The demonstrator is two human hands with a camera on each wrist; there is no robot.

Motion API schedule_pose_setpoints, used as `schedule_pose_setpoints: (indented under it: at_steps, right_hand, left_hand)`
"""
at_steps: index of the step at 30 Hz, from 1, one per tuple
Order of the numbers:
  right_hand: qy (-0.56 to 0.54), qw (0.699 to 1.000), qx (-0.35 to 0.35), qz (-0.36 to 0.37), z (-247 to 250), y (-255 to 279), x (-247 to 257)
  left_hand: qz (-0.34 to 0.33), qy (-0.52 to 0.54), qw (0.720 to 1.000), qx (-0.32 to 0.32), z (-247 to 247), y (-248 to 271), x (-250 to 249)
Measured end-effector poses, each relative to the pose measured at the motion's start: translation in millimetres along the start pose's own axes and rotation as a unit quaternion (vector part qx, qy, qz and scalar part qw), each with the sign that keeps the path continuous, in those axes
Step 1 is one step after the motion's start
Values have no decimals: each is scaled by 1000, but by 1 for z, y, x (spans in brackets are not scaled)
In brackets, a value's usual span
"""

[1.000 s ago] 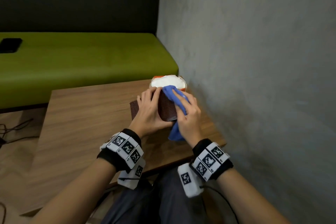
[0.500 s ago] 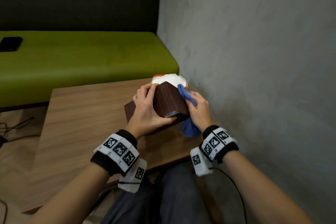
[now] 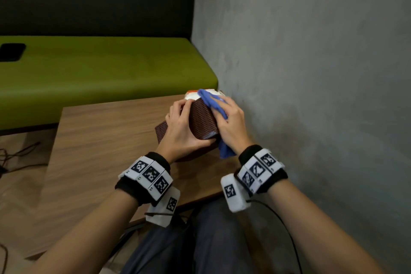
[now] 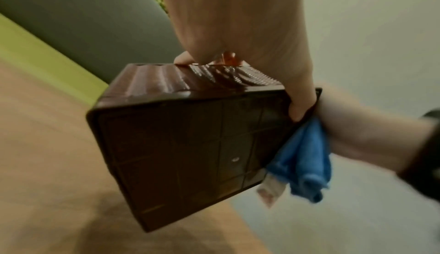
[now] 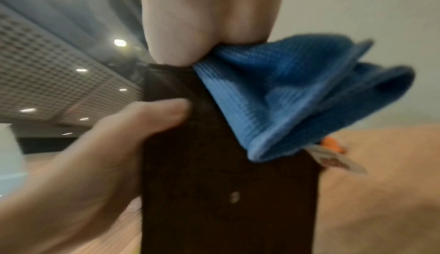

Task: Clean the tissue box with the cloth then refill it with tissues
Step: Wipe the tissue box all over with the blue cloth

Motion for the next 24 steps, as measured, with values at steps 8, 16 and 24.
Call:
schedule_pose_setpoints:
  at_steps: [8, 16, 24]
  right_hand:
    - [7, 999, 27, -41, 1, 2, -28]
    - [-9, 999, 13, -28, 3, 26, -36]
    - [-213, 963, -70, -149, 25, 9, -48]
  left_hand:
    - [8, 12, 999, -30, 3, 2, 4]
    - [-2, 43, 999, -30, 11, 7, 14]
    - [3, 207, 977, -46, -2, 14, 6]
Point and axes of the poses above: each hand's wrist, its own y-axis away from the middle knuckle, its own z-axis out of the back of the hand, x = y × z, the point moved 2 cm from there along -y, towards the middle knuckle, and after that the axes turned 7 degrees about x, right-handed, at the moved point
